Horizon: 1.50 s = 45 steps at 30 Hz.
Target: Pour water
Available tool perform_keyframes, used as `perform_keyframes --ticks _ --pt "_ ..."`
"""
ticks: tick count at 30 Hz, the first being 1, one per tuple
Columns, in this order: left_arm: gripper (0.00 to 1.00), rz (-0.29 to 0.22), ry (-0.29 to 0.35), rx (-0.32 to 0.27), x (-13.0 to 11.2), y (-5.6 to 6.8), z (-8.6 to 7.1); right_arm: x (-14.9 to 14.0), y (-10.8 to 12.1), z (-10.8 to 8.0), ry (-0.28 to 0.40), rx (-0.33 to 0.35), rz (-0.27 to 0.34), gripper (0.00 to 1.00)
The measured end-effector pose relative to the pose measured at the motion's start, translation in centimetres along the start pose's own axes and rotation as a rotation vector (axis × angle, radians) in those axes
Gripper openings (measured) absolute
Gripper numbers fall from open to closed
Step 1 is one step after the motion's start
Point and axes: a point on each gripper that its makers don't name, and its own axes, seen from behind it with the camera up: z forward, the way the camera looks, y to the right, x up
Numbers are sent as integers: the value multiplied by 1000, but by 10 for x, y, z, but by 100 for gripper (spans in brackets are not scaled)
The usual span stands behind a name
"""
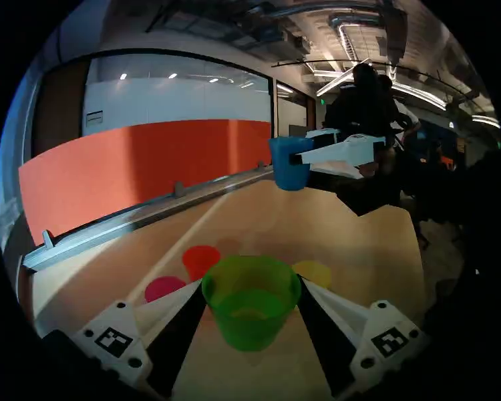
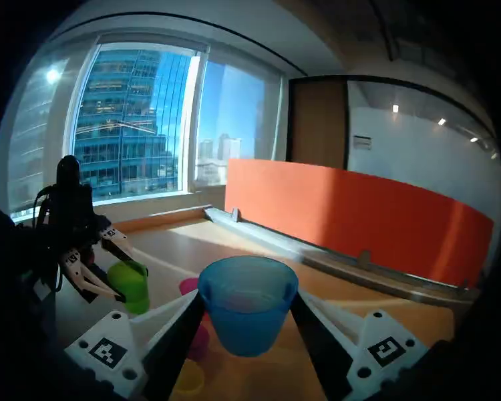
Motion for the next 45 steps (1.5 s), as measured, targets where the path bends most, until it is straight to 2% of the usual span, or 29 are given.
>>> perform_keyframes --ticks 9,26,45 --pt "89 1 -88 -25 -28 7 10 -58 4 3 -117 15 -3 90" --pt "89 -1 -277 -93 -80 21 23 -133 7 13 -291 33 20 89" --pt "89 5 -337 -113 -105 20 33 -180 2 22 -391 50 14 89"
